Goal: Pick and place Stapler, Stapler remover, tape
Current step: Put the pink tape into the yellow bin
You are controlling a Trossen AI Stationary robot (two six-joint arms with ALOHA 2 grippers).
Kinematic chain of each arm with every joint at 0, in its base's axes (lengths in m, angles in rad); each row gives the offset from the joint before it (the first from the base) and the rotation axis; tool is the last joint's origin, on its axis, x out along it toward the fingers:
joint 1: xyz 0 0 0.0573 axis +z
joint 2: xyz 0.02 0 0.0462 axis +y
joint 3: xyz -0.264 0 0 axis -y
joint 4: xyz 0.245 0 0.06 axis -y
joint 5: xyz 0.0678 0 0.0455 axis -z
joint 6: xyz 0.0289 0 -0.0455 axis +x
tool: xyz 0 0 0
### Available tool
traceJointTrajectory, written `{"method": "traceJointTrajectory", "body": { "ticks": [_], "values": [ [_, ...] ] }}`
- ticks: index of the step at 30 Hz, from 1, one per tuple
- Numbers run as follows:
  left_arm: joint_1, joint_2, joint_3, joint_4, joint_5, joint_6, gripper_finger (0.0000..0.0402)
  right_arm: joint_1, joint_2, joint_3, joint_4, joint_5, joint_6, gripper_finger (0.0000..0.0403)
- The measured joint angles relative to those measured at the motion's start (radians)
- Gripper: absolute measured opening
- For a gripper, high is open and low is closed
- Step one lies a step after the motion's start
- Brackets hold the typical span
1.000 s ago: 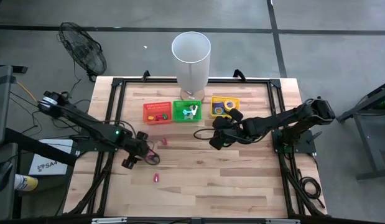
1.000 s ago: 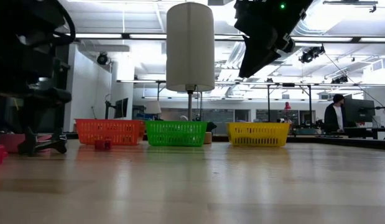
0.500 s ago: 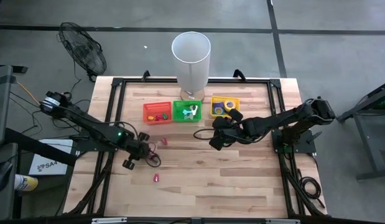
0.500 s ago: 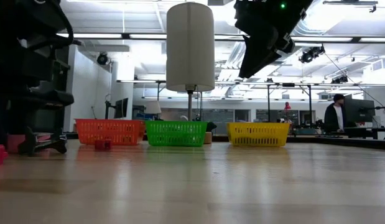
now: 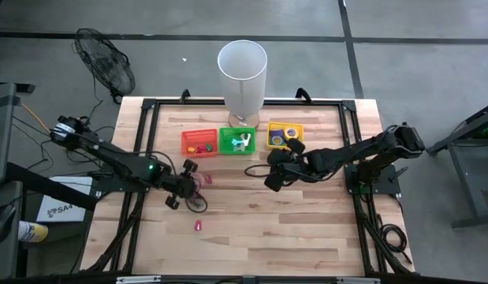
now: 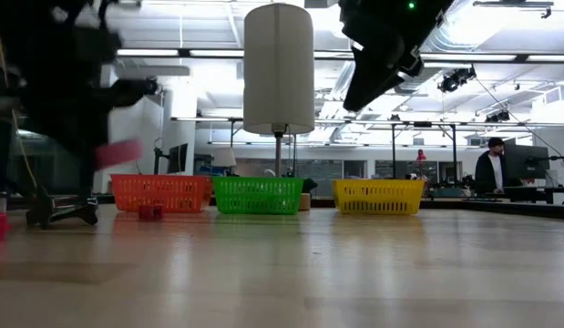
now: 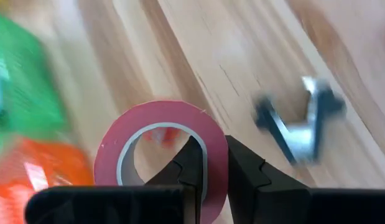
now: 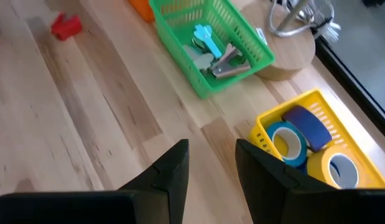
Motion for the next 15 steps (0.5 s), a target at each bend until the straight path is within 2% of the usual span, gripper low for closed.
{"method": "traceJointTrajectory", "body": {
  "ticks": [4,13,15],
  "values": [
    [0.000,-0.001,0.044,0.078,-0.037,0.120,0.0036,0.000,0.000,0.000,0.067,0.000,-0.057,0.0124],
    [0.000,-0.001,0.057,0.467,-0.027,0.384,0.0036,0.006,0.045,0.000,0.306,-0.005,-0.296,0.0124],
    [0.000,-0.001,0.050,0.556,0.005,0.429,0.0036,0.014,0.075,0.001,0.374,-0.005,-0.363,0.0124]
  ]
}}
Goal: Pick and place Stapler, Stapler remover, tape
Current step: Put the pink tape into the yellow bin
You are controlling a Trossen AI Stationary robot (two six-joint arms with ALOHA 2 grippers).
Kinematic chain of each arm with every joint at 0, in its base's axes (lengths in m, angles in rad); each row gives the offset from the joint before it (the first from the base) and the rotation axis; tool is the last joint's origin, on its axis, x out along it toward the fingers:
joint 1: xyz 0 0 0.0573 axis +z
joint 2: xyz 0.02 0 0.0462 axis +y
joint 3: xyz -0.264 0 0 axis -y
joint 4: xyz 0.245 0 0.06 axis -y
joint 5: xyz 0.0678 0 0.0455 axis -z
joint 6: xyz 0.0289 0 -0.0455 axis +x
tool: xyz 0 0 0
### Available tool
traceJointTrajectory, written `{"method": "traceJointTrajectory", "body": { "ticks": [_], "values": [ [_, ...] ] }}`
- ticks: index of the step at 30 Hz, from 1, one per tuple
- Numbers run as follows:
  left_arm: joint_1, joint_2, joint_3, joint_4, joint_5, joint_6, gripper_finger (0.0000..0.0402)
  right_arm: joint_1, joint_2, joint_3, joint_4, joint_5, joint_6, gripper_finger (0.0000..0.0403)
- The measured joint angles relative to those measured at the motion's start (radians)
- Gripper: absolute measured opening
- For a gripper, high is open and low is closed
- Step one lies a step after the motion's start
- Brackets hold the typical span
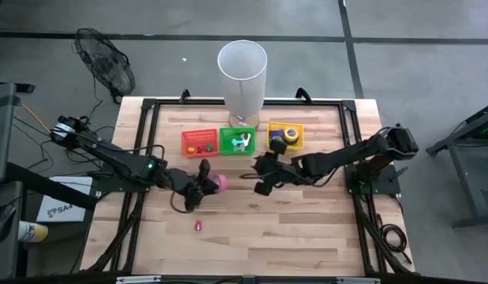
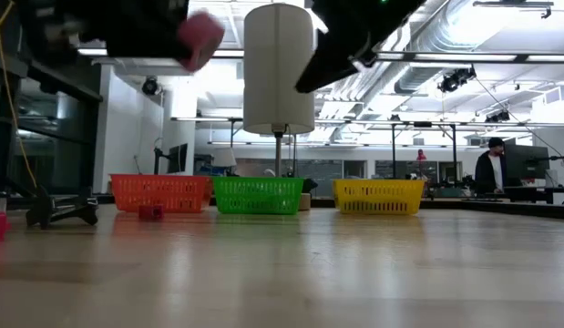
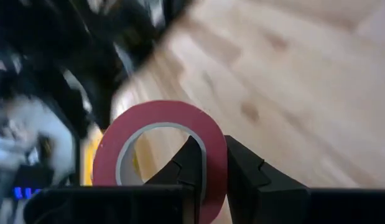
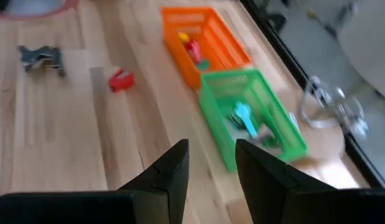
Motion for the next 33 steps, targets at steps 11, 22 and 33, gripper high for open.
{"method": "traceJointTrajectory", "body": {
  "ticks": [11,22,33],
  "values": [
    [0.000,0.000,-0.069,0.292,0.123,0.073,0.0036,0.076,0.137,0.000,0.362,0.144,-0.297,0.0124],
    [0.098,0.000,-0.239,0.668,0.406,0.043,0.0036,0.147,0.157,0.000,0.602,0.111,-0.476,0.0124],
    [0.198,0.010,-0.315,0.867,0.655,-0.018,0.0036,0.133,0.169,0.000,0.792,-0.061,-0.550,0.0124]
  ]
}}
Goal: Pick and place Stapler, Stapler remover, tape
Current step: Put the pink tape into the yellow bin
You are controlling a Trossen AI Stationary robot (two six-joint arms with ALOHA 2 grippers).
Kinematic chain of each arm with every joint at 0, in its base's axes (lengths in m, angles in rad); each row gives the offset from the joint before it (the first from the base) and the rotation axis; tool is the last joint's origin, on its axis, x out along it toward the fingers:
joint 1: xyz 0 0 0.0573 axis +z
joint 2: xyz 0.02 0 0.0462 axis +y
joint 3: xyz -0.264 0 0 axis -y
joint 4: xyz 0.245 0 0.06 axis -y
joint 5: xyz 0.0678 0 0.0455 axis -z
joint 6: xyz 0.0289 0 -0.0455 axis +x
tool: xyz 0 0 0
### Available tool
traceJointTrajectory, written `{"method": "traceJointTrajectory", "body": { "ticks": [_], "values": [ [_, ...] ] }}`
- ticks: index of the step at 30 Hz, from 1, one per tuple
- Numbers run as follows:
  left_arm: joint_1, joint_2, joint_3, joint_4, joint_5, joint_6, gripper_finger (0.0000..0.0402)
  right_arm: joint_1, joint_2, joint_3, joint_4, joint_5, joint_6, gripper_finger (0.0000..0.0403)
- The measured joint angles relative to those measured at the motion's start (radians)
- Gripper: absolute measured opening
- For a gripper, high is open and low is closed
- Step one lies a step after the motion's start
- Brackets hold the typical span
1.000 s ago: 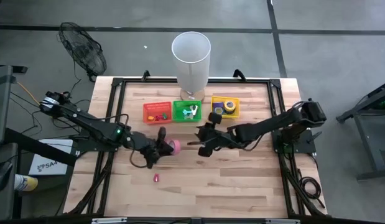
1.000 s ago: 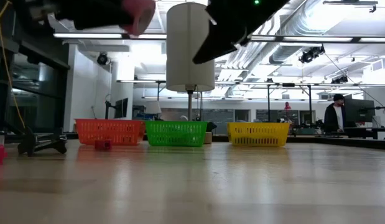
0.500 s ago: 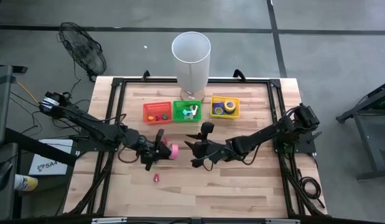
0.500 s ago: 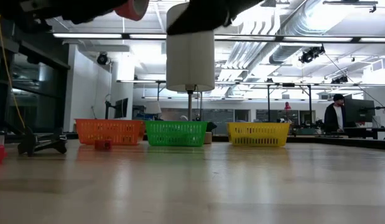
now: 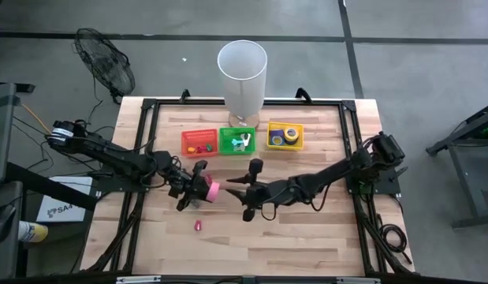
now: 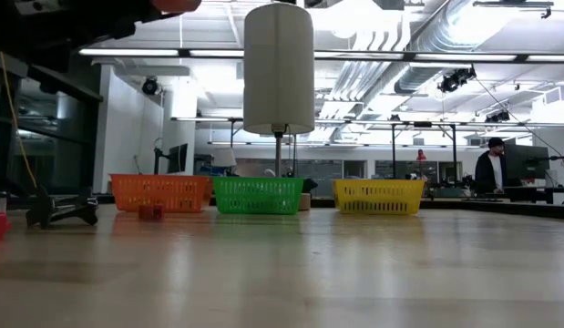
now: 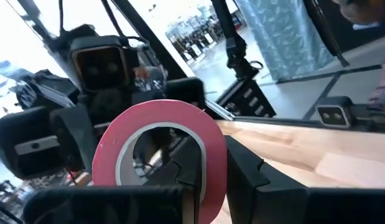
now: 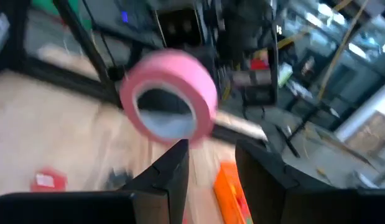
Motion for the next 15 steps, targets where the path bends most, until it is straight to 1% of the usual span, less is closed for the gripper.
{"method": "traceJointTrajectory", "body": {
  "ticks": [3,7,11,15],
  "values": [
    [-0.001,0.000,0.000,0.012,0.000,0.001,0.0036,-0.006,0.031,0.000,0.071,-0.023,-0.039,0.0124],
    [-0.002,0.001,0.000,0.012,0.000,0.000,0.0036,-0.012,0.080,-0.001,0.138,-0.026,-0.074,0.0124],
    [-0.002,0.012,0.000,0.007,-0.005,0.000,0.0036,-0.012,0.109,-0.001,0.224,-0.033,-0.092,0.0124],
    [-0.002,0.019,0.000,0.010,-0.006,0.000,0.0036,-0.012,0.123,-0.001,0.273,-0.031,-0.115,0.0124]
  ]
}}
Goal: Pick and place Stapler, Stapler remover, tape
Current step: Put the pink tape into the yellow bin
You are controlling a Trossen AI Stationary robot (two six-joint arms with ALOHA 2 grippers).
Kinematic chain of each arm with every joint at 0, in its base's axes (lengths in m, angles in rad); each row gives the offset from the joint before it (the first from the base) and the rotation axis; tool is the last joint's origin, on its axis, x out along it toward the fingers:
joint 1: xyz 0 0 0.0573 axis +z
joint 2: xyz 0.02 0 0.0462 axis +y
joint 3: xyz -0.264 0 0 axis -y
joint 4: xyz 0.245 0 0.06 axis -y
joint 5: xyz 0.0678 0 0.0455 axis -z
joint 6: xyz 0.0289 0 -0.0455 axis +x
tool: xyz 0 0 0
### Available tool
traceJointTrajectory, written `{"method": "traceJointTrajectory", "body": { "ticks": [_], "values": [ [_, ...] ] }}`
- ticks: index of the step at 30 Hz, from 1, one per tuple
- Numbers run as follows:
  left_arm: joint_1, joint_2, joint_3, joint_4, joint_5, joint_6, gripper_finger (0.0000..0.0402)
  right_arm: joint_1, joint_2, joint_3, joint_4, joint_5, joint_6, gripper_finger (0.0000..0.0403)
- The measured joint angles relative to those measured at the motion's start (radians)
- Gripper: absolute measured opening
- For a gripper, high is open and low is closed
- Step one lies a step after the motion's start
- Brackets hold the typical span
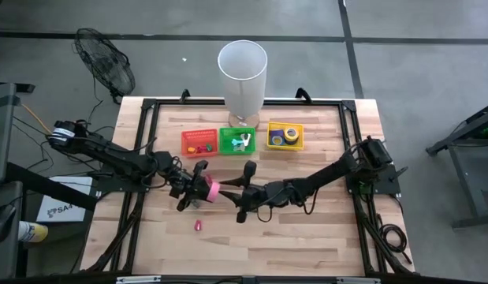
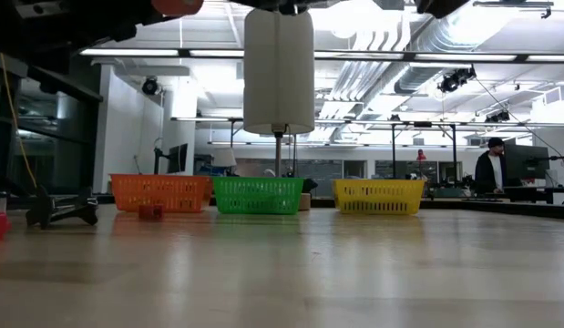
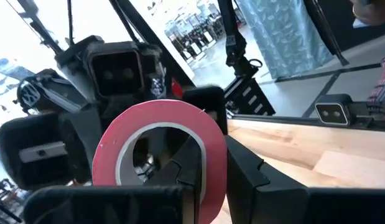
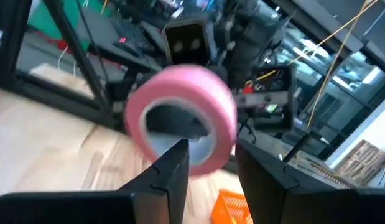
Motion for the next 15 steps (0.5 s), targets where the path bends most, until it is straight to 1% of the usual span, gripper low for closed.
{"method": "traceJointTrajectory", "body": {
  "ticks": [8,12,15],
  "values": [
    [0.000,0.002,0.000,0.007,-0.002,0.000,0.0036,-0.025,0.000,0.000,0.062,-0.106,0.002,0.0124],
    [0.000,0.002,0.000,0.002,-0.003,0.000,0.0036,-0.038,0.001,0.000,0.058,-0.127,0.025,0.0124],
    [0.000,0.002,0.000,0.002,-0.003,-0.001,0.0036,-0.045,0.001,0.000,0.058,-0.145,0.034,0.0114]
  ]
}}
